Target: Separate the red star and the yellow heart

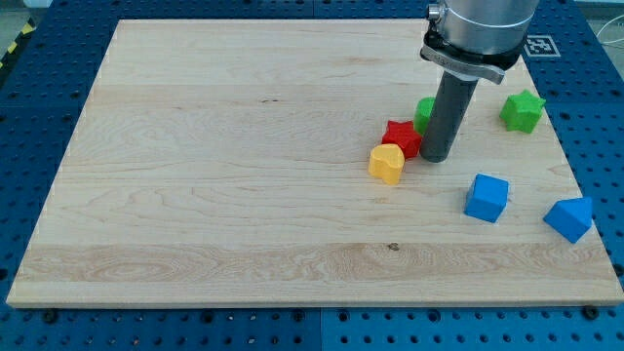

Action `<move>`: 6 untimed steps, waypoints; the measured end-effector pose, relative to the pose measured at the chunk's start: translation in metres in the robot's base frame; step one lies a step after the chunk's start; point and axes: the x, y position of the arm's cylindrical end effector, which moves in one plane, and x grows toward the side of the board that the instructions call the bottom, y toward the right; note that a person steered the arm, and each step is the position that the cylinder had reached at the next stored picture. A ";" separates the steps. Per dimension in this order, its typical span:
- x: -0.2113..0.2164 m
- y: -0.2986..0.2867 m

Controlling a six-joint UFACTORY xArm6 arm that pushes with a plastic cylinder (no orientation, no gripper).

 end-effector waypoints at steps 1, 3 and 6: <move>0.017 -0.001; 0.009 -0.002; -0.003 -0.010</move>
